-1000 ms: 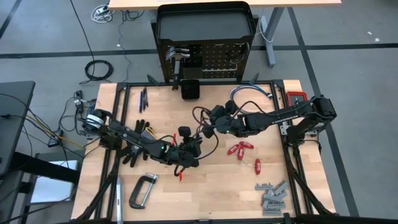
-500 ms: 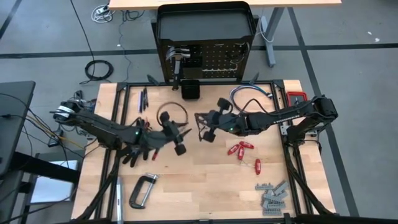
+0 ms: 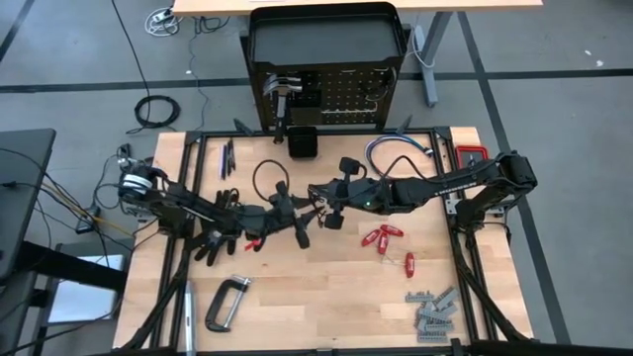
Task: Hang tools onto peg board
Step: Hang the safety goggles on the peg board
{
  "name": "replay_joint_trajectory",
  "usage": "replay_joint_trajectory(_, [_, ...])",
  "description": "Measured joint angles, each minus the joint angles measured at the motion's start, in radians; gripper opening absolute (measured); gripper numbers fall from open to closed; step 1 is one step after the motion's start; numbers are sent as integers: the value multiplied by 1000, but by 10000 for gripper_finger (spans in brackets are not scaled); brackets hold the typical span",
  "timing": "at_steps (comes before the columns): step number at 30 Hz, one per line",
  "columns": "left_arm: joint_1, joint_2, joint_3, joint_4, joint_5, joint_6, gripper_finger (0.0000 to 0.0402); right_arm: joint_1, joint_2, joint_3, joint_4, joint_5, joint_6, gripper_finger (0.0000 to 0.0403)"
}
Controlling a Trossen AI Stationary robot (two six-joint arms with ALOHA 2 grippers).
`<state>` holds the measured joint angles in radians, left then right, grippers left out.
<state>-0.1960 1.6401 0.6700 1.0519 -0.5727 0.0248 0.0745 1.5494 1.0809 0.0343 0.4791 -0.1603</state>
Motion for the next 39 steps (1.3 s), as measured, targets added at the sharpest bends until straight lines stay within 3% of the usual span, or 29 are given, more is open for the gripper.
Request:
replay_joint_trajectory(8, [-77, -76, -11, -3, 27, 118, 99, -30, 0, 2, -89, -15, 13, 13])
replay_joint_trajectory(13, [-110, -140, -12, -43, -13, 158, 95, -33, -1, 2, -79, -26, 9, 13])
replay_joint_trajectory(19, [-168, -192, -9, -159, -53, 144, 95, -60, 3, 0, -89, 1, 67, 13])
replay_joint_trajectory(24, [-196, -152, -9, -206, -95, 45, 95, -81, 2, -1, -72, 2, 104, 13])
replay_joint_trajectory(29, [-182, -107, -9, -181, -177, -10, 95, -83, 2, -1, -63, 39, 153, 13])
replay_joint_trajectory(34, [-143, -100, -9, -108, -175, -32, 95, -85, 2, -1, -89, 72, 169, 13])
replay_joint_trajectory(39, [-67, -95, -9, -173, -130, -62, 95, -91, 2, -1, -89, 81, 178, 13])
